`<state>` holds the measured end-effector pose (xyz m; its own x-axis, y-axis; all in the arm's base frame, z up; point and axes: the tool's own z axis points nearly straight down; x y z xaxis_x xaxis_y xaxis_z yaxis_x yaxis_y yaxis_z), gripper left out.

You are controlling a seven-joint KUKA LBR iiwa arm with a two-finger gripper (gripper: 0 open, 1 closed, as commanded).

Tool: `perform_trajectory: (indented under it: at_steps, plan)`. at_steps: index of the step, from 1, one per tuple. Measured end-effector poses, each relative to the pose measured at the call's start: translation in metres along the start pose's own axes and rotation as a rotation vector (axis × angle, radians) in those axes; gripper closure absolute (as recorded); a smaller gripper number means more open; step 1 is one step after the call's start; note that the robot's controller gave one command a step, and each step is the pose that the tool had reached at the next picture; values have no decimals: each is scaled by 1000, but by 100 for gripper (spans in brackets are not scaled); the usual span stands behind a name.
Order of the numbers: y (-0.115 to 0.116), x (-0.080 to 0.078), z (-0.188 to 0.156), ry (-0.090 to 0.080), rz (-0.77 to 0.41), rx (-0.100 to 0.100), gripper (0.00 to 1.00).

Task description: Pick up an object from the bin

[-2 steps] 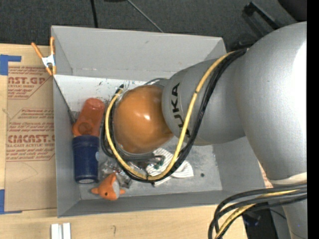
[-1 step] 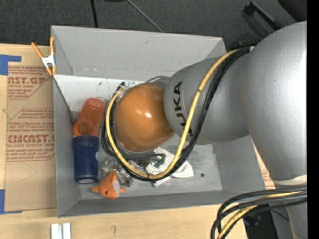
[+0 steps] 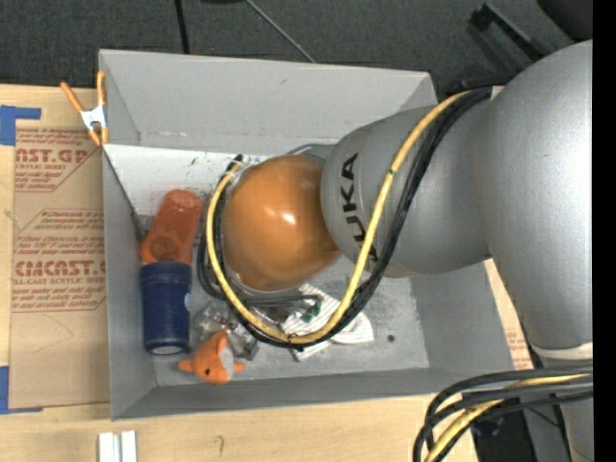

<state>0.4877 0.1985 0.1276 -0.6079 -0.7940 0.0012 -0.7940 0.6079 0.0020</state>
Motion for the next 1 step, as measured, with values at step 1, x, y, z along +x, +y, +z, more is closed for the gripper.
perform_trajectory:
  at_steps: [1]
  plan:
    - [0,0,-15,-1,0,0,100]
